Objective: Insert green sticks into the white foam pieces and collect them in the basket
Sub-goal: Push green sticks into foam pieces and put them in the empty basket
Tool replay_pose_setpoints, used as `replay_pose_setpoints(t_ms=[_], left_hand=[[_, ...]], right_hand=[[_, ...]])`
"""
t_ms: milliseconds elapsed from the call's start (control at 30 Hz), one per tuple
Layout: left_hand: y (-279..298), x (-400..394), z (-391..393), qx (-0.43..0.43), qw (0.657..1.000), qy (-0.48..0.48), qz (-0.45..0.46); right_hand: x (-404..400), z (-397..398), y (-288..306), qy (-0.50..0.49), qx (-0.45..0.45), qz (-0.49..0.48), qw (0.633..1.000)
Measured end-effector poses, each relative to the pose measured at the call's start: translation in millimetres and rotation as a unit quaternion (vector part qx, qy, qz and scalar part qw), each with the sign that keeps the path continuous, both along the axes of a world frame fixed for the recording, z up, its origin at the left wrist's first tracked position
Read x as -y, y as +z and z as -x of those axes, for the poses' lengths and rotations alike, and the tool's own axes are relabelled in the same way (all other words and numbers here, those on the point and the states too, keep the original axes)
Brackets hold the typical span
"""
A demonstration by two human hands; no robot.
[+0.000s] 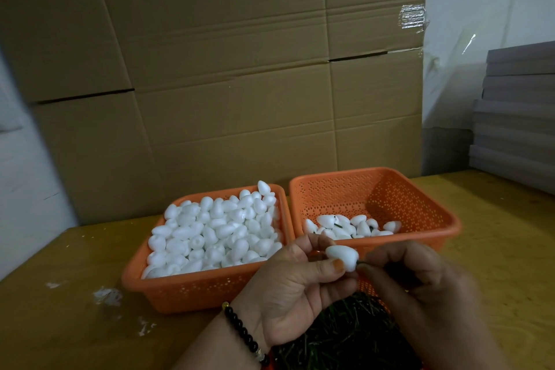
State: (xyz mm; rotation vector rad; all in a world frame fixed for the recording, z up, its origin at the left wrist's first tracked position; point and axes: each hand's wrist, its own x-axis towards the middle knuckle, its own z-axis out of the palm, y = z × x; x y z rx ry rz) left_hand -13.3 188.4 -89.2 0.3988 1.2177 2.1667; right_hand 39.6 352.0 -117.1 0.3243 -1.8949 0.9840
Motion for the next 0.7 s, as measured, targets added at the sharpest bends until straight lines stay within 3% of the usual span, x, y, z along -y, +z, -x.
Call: replay_pose_setpoints(t_ms=[267,433,700], left_hand=[[-1.0,0.9,2.8,0.016,1.000,-0.003,-0.008],[-0.3,1.3,4.9,0.050,0.998,0.000,-0.045],[2.1,3.7,7.0,0.111,0.988,-0.013,-0.106]], right_hand=[[-2.2,2.0,-7.2,0.009,0.048,0.033,0.998],[-2.2,3.1,-7.3,0.058,0.040,0.066,0.995],[-1.6,3.3,-8.7,0.055,0.040,0.056,0.996]])
